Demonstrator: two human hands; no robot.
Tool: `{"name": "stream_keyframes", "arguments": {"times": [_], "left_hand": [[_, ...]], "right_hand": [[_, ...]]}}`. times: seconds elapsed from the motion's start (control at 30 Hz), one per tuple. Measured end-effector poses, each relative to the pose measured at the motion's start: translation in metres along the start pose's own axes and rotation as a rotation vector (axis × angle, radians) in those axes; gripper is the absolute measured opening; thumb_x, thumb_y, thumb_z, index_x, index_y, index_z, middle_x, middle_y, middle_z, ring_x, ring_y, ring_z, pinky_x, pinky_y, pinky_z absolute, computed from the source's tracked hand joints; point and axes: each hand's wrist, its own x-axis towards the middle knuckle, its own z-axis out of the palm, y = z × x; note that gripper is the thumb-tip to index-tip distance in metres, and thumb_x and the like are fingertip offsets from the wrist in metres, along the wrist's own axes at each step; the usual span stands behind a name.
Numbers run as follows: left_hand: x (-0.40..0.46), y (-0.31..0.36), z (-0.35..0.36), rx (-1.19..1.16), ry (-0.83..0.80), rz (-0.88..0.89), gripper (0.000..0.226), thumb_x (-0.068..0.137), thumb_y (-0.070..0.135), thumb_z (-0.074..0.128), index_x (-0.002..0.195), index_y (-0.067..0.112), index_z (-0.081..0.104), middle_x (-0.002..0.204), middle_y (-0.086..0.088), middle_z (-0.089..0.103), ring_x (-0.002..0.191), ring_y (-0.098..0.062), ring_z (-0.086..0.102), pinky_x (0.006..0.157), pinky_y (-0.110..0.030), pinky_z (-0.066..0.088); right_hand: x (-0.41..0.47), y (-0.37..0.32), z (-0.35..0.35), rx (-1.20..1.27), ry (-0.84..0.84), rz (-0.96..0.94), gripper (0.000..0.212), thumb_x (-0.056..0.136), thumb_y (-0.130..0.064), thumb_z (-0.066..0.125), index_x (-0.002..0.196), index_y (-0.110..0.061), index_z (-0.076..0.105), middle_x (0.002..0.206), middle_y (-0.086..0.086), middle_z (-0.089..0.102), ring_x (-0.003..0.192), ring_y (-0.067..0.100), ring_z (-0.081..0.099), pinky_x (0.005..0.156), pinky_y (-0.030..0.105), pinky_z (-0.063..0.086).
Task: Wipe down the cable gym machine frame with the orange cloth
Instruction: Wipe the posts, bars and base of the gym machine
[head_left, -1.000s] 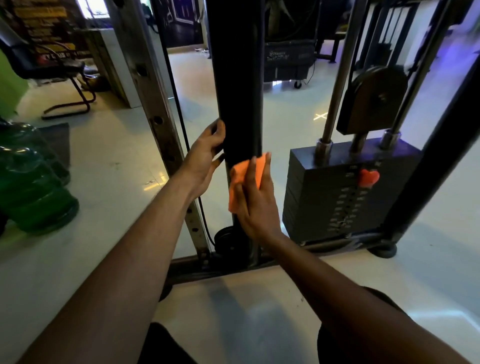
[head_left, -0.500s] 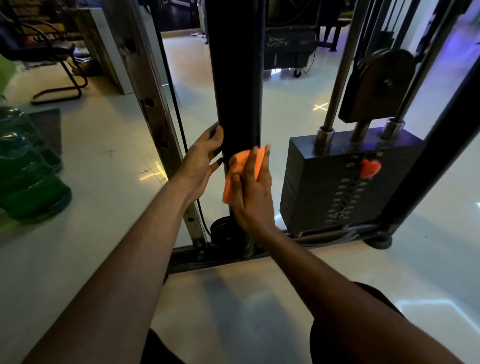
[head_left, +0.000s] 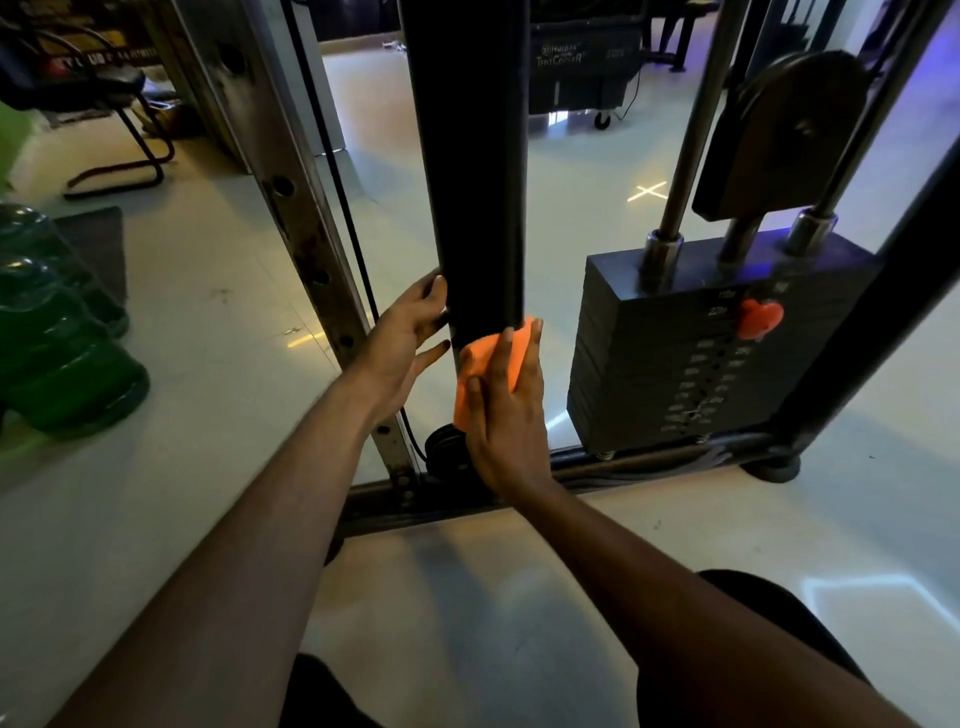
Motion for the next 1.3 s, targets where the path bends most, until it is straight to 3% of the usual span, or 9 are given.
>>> {"name": "stream_keyframes", "arguments": {"times": [0.13, 0.23, 0.47, 0.73, 0.8, 0.97, 1.1, 1.2, 1.3], "left_hand": [[-0.004, -0.002, 0.003, 0.003, 0.01, -0.036, 0.04, 0.112, 0.047, 0.046, 0.149, 0.038, 0.059, 0.148, 0.013, 0.064, 0.143, -0.019, 0.054, 0.125, -0.059, 0.036], [-0.003, -0.003, 0.003, -0.019, 0.026, -0.039, 0.037, 0.113, 0.045, 0.046, 0.146, 0.037, 0.061, 0.144, 0.013, 0.066, 0.14, -0.018, 0.056, 0.124, -0.057, 0.038], [0.0, -0.012, 0.004, -0.023, 0.03, -0.033, 0.042, 0.113, 0.044, 0.047, 0.151, 0.031, 0.057, 0.151, 0.006, 0.061, 0.144, -0.023, 0.053, 0.126, -0.055, 0.037], [0.0, -0.015, 0.003, 0.016, 0.03, -0.03, 0.043, 0.111, 0.05, 0.047, 0.15, 0.033, 0.057, 0.15, 0.007, 0.062, 0.141, -0.022, 0.055, 0.124, -0.053, 0.04], [0.002, -0.017, 0.002, 0.035, 0.026, -0.032, 0.05, 0.11, 0.053, 0.048, 0.154, 0.031, 0.054, 0.153, 0.006, 0.06, 0.142, -0.022, 0.054, 0.123, -0.053, 0.04], [0.002, -0.029, 0.003, 0.051, 0.011, -0.06, 0.056, 0.109, 0.056, 0.048, 0.158, 0.029, 0.049, 0.157, 0.005, 0.055, 0.146, -0.024, 0.05, 0.124, -0.052, 0.039], [0.002, -0.039, 0.003, 0.037, 0.006, -0.06, 0.05, 0.11, 0.051, 0.048, 0.157, 0.031, 0.05, 0.152, 0.008, 0.059, 0.143, -0.021, 0.053, 0.123, -0.051, 0.04], [0.0, -0.043, -0.001, 0.046, -0.014, -0.057, 0.047, 0.11, 0.05, 0.048, 0.154, 0.035, 0.053, 0.149, 0.011, 0.062, 0.14, -0.019, 0.055, 0.121, -0.052, 0.043], [0.0, -0.047, -0.005, 0.037, -0.021, -0.059, 0.048, 0.11, 0.051, 0.048, 0.155, 0.037, 0.052, 0.152, 0.011, 0.059, 0.143, -0.02, 0.052, 0.123, -0.053, 0.039]], "right_hand": [[0.025, -0.021, -0.022, 0.067, 0.082, -0.083, 0.079, 0.115, -0.052, 0.042, 0.169, -0.041, -0.014, 0.181, 0.002, -0.015, 0.163, 0.035, 0.022, 0.118, 0.058, 0.046], [0.029, -0.02, -0.025, 0.036, 0.09, -0.097, 0.076, 0.114, -0.055, 0.037, 0.17, -0.04, -0.012, 0.181, 0.002, -0.009, 0.161, 0.035, 0.027, 0.114, 0.053, 0.049], [-0.006, 0.008, -0.001, 0.002, -0.01, -0.015, 0.074, 0.11, -0.069, 0.023, 0.164, -0.051, -0.023, 0.18, 0.0, -0.021, 0.162, 0.039, 0.023, 0.111, 0.067, 0.051], [0.026, -0.011, -0.019, 0.077, 0.099, -0.064, 0.076, 0.111, -0.063, 0.03, 0.168, -0.038, -0.013, 0.181, 0.009, 0.004, 0.156, 0.035, 0.037, 0.112, 0.057, 0.053], [0.017, 0.001, -0.011, 0.027, 0.065, -0.049, 0.077, 0.112, -0.063, 0.029, 0.17, -0.034, -0.013, 0.181, 0.008, 0.001, 0.155, 0.035, 0.037, 0.108, 0.059, 0.055], [-0.019, 0.03, 0.023, -0.027, -0.014, 0.027, 0.078, 0.112, -0.066, 0.029, 0.164, -0.048, -0.026, 0.179, 0.004, -0.023, 0.164, 0.042, 0.018, 0.114, 0.07, 0.047], [-0.006, 0.016, 0.021, 0.028, 0.052, 0.021, 0.08, 0.109, -0.071, 0.022, 0.166, -0.04, -0.025, 0.18, 0.007, -0.019, 0.165, 0.041, 0.015, 0.119, 0.071, 0.04], [0.016, 0.003, 0.014, 0.052, 0.142, -0.011, 0.079, 0.113, -0.058, 0.034, 0.168, -0.03, -0.016, 0.18, 0.011, -0.012, 0.164, 0.039, 0.02, 0.119, 0.068, 0.041], [0.007, 0.016, 0.018, -0.014, 0.098, -0.029, 0.078, 0.115, -0.05, 0.043, 0.168, -0.03, -0.011, 0.18, 0.013, -0.014, 0.164, 0.039, 0.02, 0.118, 0.066, 0.044]]}}
